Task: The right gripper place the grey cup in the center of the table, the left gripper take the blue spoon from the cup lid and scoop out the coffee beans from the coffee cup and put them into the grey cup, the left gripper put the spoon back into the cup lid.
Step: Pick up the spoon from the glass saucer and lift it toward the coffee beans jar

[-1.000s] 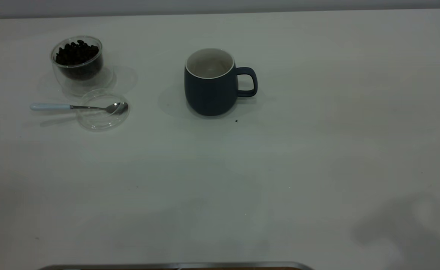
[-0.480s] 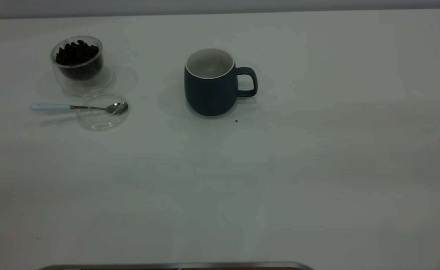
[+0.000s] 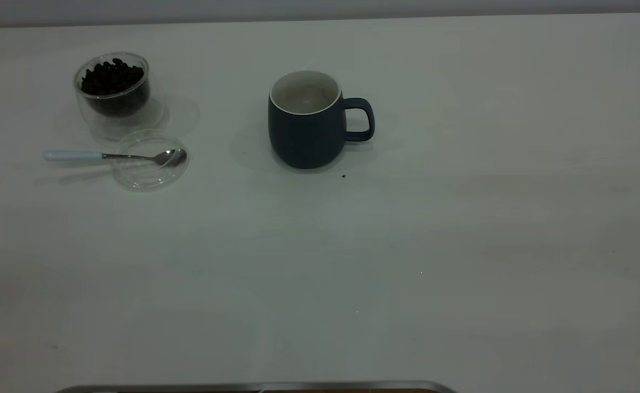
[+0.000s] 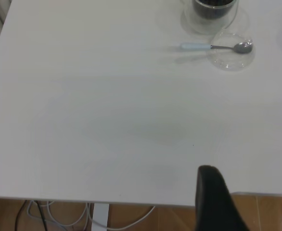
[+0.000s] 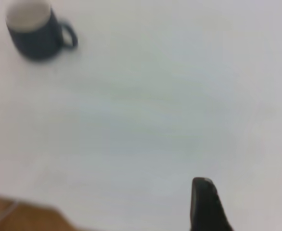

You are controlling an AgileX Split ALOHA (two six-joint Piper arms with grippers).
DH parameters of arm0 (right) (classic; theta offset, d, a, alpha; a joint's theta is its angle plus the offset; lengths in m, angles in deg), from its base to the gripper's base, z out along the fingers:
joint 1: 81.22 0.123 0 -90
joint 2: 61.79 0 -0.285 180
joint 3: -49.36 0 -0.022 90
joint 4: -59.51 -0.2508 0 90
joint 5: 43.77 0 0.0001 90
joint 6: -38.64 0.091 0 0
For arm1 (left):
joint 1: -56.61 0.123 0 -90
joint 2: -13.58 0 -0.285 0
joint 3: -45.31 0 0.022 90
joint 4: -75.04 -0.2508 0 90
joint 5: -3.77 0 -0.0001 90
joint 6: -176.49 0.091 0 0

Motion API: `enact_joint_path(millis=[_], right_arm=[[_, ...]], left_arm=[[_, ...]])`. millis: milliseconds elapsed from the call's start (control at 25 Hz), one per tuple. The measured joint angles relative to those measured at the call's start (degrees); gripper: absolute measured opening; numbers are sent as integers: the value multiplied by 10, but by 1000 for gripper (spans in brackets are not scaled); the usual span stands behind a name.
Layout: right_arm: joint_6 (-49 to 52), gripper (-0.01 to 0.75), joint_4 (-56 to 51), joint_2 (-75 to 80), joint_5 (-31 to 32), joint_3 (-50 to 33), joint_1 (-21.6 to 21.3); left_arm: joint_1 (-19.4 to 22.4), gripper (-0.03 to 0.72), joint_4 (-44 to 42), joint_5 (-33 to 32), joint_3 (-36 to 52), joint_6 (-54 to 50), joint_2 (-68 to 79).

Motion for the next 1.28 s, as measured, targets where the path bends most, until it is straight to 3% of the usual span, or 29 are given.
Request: enact_joint_path(millis=[320,1280], right_arm=[[1,462,1,-20,4,0,35],[2,453,1,-20,4,0,35]], left_arm=[[0,445,0,0,0,0,0],[0,445,0,0,0,1,0]])
